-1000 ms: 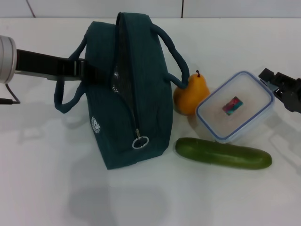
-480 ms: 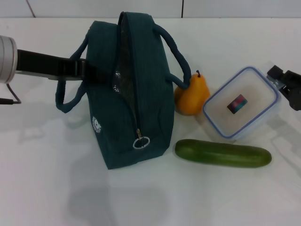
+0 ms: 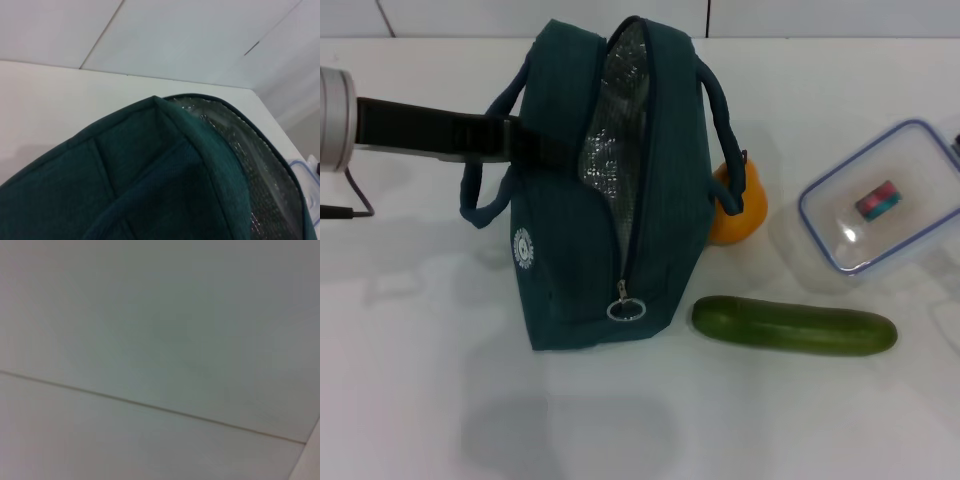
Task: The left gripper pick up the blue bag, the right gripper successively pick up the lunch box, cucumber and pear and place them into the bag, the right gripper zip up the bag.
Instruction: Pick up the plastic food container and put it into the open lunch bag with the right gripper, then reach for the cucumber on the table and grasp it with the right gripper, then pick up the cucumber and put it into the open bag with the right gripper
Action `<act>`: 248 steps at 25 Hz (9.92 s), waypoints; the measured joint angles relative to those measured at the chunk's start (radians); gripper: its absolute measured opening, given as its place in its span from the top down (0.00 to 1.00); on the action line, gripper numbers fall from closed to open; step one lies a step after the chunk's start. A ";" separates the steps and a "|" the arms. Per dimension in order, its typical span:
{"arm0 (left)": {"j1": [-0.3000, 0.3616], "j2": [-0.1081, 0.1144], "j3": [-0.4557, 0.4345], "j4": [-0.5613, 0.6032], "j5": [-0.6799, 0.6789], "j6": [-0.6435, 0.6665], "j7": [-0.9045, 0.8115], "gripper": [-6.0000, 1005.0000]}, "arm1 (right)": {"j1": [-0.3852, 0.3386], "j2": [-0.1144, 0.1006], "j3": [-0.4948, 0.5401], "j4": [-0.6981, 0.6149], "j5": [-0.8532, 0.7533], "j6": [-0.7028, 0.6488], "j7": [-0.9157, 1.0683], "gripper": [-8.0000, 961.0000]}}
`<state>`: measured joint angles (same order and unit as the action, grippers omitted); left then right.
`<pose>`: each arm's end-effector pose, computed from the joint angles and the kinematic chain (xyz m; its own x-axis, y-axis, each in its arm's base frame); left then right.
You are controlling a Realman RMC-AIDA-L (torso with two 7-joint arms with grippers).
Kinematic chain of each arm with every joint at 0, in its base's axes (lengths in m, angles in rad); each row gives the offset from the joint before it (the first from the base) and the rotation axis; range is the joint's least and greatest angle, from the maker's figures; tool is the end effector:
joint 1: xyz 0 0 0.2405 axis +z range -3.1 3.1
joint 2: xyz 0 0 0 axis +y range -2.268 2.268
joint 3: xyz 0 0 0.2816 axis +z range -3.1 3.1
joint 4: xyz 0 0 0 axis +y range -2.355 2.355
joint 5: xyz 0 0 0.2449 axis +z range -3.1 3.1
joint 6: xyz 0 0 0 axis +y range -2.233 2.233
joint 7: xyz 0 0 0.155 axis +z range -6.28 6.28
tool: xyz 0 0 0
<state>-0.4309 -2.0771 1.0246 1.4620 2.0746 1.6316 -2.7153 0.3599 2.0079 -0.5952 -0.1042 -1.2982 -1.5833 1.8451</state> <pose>-0.1937 0.3790 0.0569 0.4541 0.8170 0.3554 0.8816 -0.4698 -0.0465 0.3720 0.3120 -0.0049 -0.4023 -0.4947 -0.7703 -0.7707 -0.2712 0.5766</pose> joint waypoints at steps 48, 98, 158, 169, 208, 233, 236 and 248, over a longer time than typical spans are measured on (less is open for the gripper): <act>-0.059 -0.005 -0.013 -0.077 -0.021 0.009 0.084 0.96 | 0.465 0.020 -0.237 0.065 0.243 0.009 0.059 0.90; -0.047 -0.006 -0.068 -0.108 -0.024 -0.003 0.132 0.95 | 0.501 -0.191 -0.626 -0.833 -0.659 -0.048 0.208 0.15; -0.051 -0.011 -0.055 -0.157 -0.061 -0.029 0.157 0.95 | 0.641 0.020 -1.163 -0.839 -1.059 0.041 0.470 0.19; -0.050 -0.011 -0.046 -0.157 -0.083 -0.031 0.165 0.95 | 0.640 0.020 -1.190 -0.836 -1.061 0.066 0.470 0.22; -0.049 -0.008 -0.054 -0.157 -0.082 -0.041 0.194 0.95 | 0.655 -0.085 -0.301 -1.110 -1.102 -0.246 0.492 0.39; -0.043 -0.009 -0.054 -0.175 -0.098 -0.041 0.216 0.95 | 0.321 0.015 -0.639 -0.823 -0.054 0.195 -0.312 0.39; -0.043 -0.009 -0.054 -0.176 -0.102 -0.041 0.216 0.95 | 0.321 0.015 -0.654 -0.760 0.008 0.190 -0.373 0.39; -0.043 -0.008 -0.054 -0.193 -0.104 -0.043 0.218 0.95 | 0.336 0.018 -0.698 -0.519 0.071 0.175 -0.561 0.39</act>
<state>-0.4740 -2.0846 0.9709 1.2688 1.9709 1.5882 -2.4973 0.6959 2.0262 -1.2932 -0.6227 -1.2276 -1.4080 1.2842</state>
